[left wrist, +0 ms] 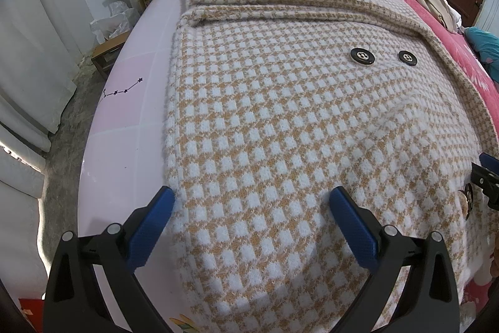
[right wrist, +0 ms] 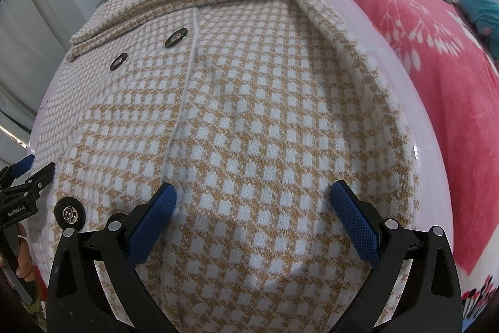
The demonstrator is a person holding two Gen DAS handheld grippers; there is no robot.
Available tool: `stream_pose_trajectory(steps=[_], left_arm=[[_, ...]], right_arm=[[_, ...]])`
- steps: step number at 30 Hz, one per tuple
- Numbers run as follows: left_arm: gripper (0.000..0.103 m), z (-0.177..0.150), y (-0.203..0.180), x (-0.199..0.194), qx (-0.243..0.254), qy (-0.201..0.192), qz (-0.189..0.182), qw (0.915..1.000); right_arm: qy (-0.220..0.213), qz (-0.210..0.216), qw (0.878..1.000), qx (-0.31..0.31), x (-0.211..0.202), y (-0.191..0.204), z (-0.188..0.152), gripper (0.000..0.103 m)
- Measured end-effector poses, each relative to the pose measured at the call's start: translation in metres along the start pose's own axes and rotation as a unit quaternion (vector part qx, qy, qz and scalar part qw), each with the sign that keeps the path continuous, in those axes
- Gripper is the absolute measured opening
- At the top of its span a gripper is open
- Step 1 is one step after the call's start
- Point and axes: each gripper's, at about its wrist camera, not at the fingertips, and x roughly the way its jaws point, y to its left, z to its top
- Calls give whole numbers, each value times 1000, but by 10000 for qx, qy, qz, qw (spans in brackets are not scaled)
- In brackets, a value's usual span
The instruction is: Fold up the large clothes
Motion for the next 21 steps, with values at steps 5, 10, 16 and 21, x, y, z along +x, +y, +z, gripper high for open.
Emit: stream_pose_trajectory(steps=[5,10,16,21], left_arm=[[98,1,1,0,-2,1,1,10000],[98,1,2,0,-39,33,9,10000],[98,-1,2,0,-91,27,26,10000],[98,-2,2,0,-90,13,27,10000]], right_arm=[[0,0,10000,1,0,0,0,95],[-4,2,10000,1,1,0,0,95],[-3,0,10000,3,1,0,0,95],[-6,-1,10000,0,1,0,0,95]])
